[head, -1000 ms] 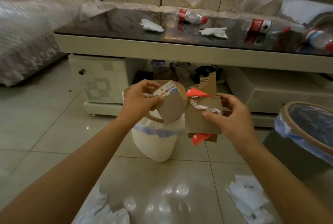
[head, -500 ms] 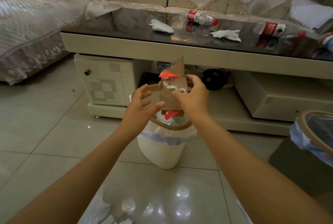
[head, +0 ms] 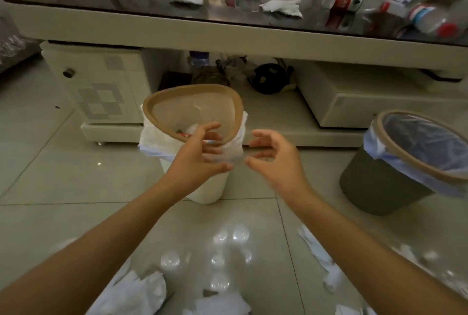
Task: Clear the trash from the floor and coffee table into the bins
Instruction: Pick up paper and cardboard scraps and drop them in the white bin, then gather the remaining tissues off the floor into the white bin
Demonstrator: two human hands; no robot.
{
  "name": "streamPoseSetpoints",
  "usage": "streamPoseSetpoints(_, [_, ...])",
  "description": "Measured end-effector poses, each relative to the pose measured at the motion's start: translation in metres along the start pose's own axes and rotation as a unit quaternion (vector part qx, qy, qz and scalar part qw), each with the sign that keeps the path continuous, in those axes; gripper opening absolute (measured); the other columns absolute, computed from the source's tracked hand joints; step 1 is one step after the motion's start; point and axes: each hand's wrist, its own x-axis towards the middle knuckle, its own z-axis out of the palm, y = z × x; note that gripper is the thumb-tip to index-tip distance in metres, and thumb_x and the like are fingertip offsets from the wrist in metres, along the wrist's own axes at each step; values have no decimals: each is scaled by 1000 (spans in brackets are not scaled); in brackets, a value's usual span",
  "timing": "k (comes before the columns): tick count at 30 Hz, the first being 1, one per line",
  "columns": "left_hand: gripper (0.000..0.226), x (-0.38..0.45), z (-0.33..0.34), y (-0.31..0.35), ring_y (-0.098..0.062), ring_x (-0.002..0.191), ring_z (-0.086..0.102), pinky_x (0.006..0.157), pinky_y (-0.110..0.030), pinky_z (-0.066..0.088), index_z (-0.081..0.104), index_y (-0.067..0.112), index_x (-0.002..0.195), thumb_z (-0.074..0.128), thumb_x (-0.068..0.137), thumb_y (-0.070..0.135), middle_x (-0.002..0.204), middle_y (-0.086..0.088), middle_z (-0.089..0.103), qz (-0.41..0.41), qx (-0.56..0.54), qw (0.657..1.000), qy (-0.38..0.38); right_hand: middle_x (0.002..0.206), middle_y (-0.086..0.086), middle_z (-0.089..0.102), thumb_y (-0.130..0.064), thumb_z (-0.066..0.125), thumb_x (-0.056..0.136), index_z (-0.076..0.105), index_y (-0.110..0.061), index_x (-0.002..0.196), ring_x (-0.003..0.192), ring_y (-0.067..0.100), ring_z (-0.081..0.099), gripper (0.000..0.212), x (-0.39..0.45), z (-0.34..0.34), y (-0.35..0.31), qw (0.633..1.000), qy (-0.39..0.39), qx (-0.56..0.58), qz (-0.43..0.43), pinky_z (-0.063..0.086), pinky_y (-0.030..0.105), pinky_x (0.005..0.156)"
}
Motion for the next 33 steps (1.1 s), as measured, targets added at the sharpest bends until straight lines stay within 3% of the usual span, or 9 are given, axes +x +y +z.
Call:
streamPoseSetpoints(8, [84, -23, 103, -26, -15, 94, 59, 70, -23, 51, 41, 32, 129, 87, 62, 13, 112, 8, 53, -70, 25, 985, -153, 111, 5, 63, 3, 73, 75, 55, -22, 118, 86, 18, 64, 53, -110, -113, 87, 985, 50, -23, 164, 56, 23, 70])
streamPoseSetpoints(13, [88, -49, 194, -29, -9, 96, 59, 76, -24, 53, 36, 31, 136, 86, 64, 21, 117, 9, 52, -66, 76, 951, -292, 104, -5, 64, 3, 76, 72, 54, -34, 115, 84, 12, 65, 61, -201, -194, 112, 965, 91, -85, 232, 53, 20, 68])
streamPoseSetpoints(17, [91, -55, 265, -30, -10, 100, 57, 75, -19, 50, 31, 33, 138, 85, 66, 24, 124, 6, 50, -49, 98, 920, -377, 102, -3, 65, 4, 76, 70, 55, -30, 118, 83, 16, 65, 63, -253, -231, 128, 945, 143, -119, 270, 54, 23, 72])
streamPoseSetpoints(20, [96, -53, 307, -39, -14, 112, 50, 75, -13, 43, 30, 26, 142, 87, 64, 26, 135, 0, 47, -34, 112, 918, -380, 102, -4, 64, 5, 77, 68, 56, -35, 114, 83, 19, 65, 64, -273, -237, 143, 939, 163, -126, 275, 54, 26, 73])
streamPoseSetpoints(23, [100, -44, 337, -57, -20, 131, 37, 96, -28, 40, 28, 22, 145, 85, 64, 38, 149, -2, 34, 9, 228, 908, -351, 102, -8, 63, 1, 79, 69, 53, -45, 111, 84, 15, 65, 67, -285, -233, 156, 935, 168, -130, 283, 54, 24, 71])
streamPoseSetpoints(25, [100, -41, 348, -72, -23, 137, 29, 106, -40, 35, 25, 25, 146, 80, 66, 50, 154, -2, 26, 39, 319, 884, -338, 101, -9, 63, -2, 79, 71, 53, -43, 116, 84, 11, 64, 66, -291, -229, 164, 932, 165, -137, 291, 54, 23, 70])
streamPoseSetpoints(27, [99, -41, 352, -85, -27, 140, 23, 108, -49, 32, 22, 29, 146, 73, 67, 60, 157, -5, 19, 54, 373, 863, -335, 101, -9, 63, -3, 79, 71, 53, -38, 118, 86, 11, 64, 64, -296, -225, 172, 930, 159, -145, 297, 54, 25, 71])
streamPoseSetpoints(29, [95, -44, 355, -96, -29, 141, 18, 108, -53, 26, 21, 31, 145, 67, 69, 65, 157, -6, 16, 73, 430, 830, -347, 102, -11, 63, -6, 79, 72, 51, -41, 114, 87, 10, 63, 62, -296, -221, 177, 928, 146, -159, 305, 52, 18, 67])
streamPoseSetpoints(33, [65, -51, 355, -104, -31, 128, 36, 99, -50, 32, 35, 25, 136, 59, 82, 51, 141, -9, 38, 123, 516, 766, -363, 103, -14, 61, -9, 80, 71, 49, -40, 116, 85, 1, 62, 63, -281, -214, 182, 925, 120, -173, 317, 48, 9, 60])
